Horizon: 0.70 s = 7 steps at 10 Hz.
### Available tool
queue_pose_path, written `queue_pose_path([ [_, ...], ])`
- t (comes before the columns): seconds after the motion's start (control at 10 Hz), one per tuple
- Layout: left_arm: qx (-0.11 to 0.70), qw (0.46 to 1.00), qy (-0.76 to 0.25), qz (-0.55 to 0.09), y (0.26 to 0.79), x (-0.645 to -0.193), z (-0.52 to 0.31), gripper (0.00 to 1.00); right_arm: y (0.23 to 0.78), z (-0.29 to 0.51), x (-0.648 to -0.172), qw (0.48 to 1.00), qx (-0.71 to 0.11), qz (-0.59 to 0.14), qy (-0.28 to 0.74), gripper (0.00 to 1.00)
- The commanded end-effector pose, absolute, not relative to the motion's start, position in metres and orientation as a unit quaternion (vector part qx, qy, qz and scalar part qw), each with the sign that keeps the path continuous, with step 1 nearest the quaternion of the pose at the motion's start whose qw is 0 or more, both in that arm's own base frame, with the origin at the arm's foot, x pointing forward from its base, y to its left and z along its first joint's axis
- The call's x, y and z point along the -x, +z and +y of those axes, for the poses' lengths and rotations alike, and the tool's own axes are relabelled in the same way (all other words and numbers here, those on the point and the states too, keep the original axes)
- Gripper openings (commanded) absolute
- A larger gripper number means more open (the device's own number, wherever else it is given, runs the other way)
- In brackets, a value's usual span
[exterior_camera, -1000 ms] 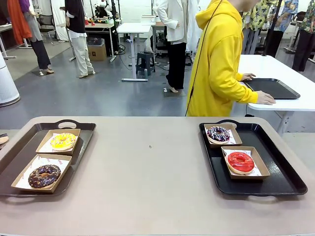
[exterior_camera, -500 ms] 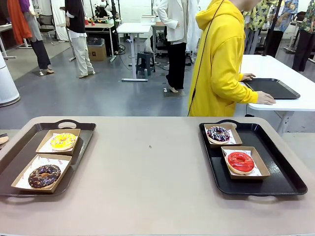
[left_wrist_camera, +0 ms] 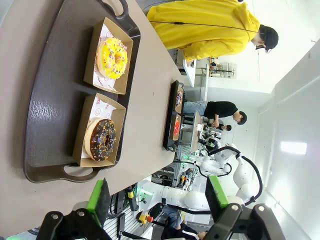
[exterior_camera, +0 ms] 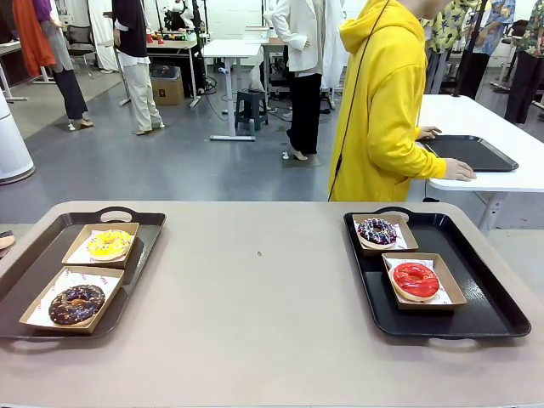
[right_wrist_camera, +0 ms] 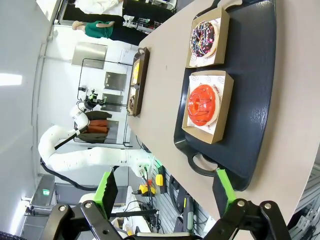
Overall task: Individually package the donuts and arrange them on the tray.
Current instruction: Place the picked Paper togo box on the Handle tray.
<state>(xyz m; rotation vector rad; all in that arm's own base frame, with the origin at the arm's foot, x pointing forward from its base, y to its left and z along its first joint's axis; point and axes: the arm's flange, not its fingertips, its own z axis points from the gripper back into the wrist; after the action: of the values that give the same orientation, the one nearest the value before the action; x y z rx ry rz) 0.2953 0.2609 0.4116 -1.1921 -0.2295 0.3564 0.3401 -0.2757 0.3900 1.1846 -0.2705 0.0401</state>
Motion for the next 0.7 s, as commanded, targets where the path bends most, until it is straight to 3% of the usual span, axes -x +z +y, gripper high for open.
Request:
queue_pose_path([
  [0.0, 0.563, 0.802, 0.165, -0.114, 0.4135, -0.2939, 0.2622, 1.0, 0.391, -0.276, -0.3375, 0.823, -0.554, -0.122, 0.022, 1.0],
  [0.6, 0.563, 0.802, 0.165, -0.114, 0.4135, -0.2939, 0.2622, 1.0, 0.391, -0.276, -0.3375, 0.823, -0.554, -0.122, 0.022, 1.0],
])
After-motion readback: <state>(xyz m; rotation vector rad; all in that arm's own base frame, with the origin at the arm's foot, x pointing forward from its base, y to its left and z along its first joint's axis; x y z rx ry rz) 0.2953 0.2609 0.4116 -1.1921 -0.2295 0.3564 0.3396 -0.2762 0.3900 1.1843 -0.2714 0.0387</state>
